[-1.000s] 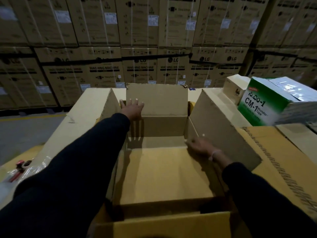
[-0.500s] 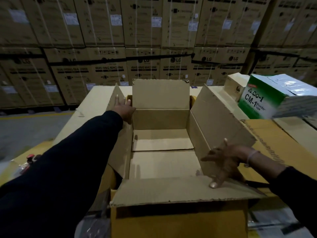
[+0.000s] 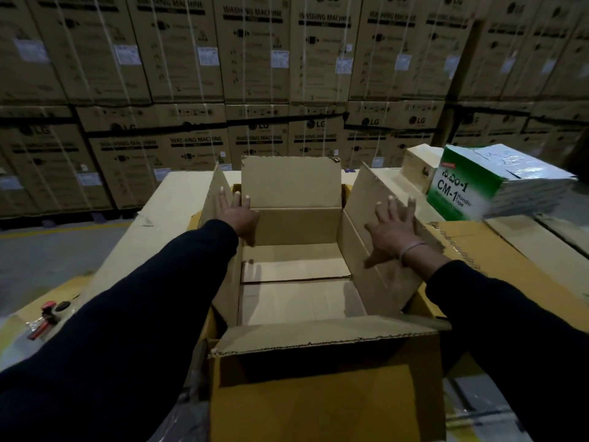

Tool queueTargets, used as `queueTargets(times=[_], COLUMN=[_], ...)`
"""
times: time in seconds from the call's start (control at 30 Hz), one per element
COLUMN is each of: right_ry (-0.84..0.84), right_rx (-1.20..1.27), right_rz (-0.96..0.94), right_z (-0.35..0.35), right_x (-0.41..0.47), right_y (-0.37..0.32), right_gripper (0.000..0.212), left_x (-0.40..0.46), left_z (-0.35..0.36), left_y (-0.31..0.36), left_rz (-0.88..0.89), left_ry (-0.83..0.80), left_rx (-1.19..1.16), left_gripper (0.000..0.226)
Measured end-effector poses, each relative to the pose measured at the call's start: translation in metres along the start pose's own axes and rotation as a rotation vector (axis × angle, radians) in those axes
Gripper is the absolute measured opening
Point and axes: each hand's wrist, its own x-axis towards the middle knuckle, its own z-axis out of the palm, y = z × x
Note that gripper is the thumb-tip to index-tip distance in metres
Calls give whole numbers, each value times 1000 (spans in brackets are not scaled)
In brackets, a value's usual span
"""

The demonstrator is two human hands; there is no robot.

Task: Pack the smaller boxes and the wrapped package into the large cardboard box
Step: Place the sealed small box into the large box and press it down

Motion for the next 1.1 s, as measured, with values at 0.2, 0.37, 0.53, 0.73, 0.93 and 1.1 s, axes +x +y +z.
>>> queueTargets(times=[0.2,0.37,0.53,0.73,0.93,1.1], right_ry=[76,136,148,143,89,91], right_rx=[15,-80,-118,-52,225,500], right_rz=[201,214,187,146,88,73], right_z=[32,29,14,-4,-15,-9], right_x=[4,4,2,-9,-27,-52], right_y=[24,7,-6,-5,26,72], right_gripper=[81,76,73,84,96,112], left_x=[-33,-40,-38,-52,-67,-87], left_z=[6,15,3,-9,-29,-55], left_y=[-14,-18,-7,10,40,98], left_rz=[-245,-193,-138,-25,62,195], left_ry=[-26,67,98,160,233,271], left_rx=[191,203,127,14,-226,-522], left_gripper=[70,67,92,79,92,94])
